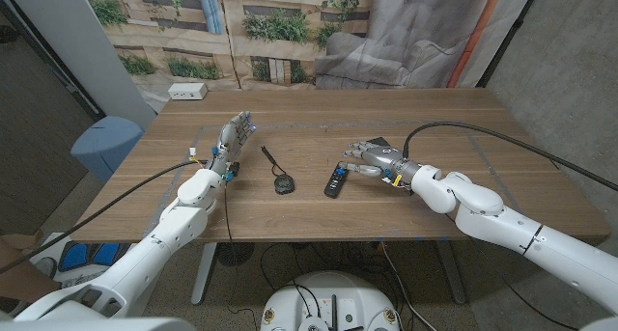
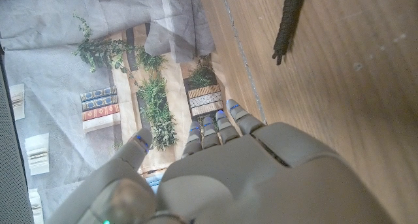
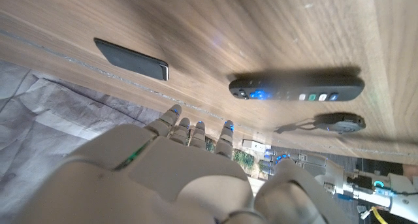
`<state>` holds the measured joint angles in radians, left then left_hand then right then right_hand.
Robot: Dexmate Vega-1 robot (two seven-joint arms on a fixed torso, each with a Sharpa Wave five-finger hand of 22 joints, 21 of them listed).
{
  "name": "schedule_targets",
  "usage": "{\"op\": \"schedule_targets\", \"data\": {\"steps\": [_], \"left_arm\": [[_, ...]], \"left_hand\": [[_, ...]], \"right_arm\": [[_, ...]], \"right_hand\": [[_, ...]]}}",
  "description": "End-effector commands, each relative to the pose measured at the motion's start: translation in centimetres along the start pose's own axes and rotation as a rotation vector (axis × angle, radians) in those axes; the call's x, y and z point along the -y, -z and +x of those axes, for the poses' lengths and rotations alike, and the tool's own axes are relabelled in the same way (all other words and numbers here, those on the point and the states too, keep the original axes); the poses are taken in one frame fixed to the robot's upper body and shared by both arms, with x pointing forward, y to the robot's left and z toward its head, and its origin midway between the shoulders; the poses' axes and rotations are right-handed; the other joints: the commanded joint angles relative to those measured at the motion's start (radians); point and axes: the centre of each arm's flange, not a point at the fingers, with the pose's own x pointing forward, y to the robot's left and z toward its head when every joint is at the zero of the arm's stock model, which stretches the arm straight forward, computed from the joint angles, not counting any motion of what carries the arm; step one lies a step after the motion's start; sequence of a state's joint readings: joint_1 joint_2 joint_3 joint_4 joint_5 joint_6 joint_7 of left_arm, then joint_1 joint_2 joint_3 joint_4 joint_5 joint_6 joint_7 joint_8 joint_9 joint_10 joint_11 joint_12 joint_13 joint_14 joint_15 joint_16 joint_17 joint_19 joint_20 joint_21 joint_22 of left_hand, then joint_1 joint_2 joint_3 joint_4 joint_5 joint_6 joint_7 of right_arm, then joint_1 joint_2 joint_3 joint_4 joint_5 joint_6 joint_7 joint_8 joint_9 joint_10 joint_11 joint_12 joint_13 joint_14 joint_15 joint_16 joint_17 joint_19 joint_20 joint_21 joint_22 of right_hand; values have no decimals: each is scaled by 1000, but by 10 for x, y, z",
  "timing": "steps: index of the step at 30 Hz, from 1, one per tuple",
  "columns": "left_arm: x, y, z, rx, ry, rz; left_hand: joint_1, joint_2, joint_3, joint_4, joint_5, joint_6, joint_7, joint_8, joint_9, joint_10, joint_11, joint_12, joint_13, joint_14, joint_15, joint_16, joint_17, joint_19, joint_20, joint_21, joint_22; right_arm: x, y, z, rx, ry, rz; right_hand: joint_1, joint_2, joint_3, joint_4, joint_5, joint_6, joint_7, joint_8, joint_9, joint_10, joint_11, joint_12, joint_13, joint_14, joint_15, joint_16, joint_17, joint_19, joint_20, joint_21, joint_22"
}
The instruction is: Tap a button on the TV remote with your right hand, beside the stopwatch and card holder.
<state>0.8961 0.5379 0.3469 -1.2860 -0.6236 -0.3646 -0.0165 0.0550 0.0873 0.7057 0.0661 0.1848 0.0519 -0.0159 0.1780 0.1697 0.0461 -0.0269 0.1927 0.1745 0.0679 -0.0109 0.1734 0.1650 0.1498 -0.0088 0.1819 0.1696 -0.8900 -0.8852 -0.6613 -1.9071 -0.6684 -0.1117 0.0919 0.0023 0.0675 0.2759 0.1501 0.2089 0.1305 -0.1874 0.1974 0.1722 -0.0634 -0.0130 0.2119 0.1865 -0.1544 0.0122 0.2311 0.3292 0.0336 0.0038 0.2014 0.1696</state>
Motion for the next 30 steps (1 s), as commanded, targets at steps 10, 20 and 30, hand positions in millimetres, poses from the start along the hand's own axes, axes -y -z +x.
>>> {"op": "schedule_targets", "data": {"steps": [10,20,30], "left_arm": [[-4,-16,0,27,0,50],[-7,-20,-7,39,-27,62],[-7,-23,-4,44,-21,78]], "left_hand": [[-10,77,14,-1,0,3,-5,4,6,5,4,0,3,3,3,2,3,4,-4,9,2],[-10,78,18,-2,-1,4,-6,4,6,6,5,0,3,2,4,2,3,4,-4,9,2],[-14,77,23,-1,-1,-18,-37,-3,5,8,7,0,3,0,4,2,4,4,0,10,2]], "right_arm": [[28,24,5,-57,162,216],[30,43,7,-98,263,377],[35,72,7,-117,315,470]], "right_hand": [[29,44,10,-18,10,-7,-5,-10,3,21,-4,3,1,30,-8,5,-8,41,-8,10,1],[46,43,21,-35,11,-6,-3,-11,3,23,-9,-3,1,54,-18,5,-22,83,-13,17,0],[52,42,29,-45,9,-13,0,-15,3,51,-7,3,1,81,-22,8,-33,112,-13,20,-1]]}}
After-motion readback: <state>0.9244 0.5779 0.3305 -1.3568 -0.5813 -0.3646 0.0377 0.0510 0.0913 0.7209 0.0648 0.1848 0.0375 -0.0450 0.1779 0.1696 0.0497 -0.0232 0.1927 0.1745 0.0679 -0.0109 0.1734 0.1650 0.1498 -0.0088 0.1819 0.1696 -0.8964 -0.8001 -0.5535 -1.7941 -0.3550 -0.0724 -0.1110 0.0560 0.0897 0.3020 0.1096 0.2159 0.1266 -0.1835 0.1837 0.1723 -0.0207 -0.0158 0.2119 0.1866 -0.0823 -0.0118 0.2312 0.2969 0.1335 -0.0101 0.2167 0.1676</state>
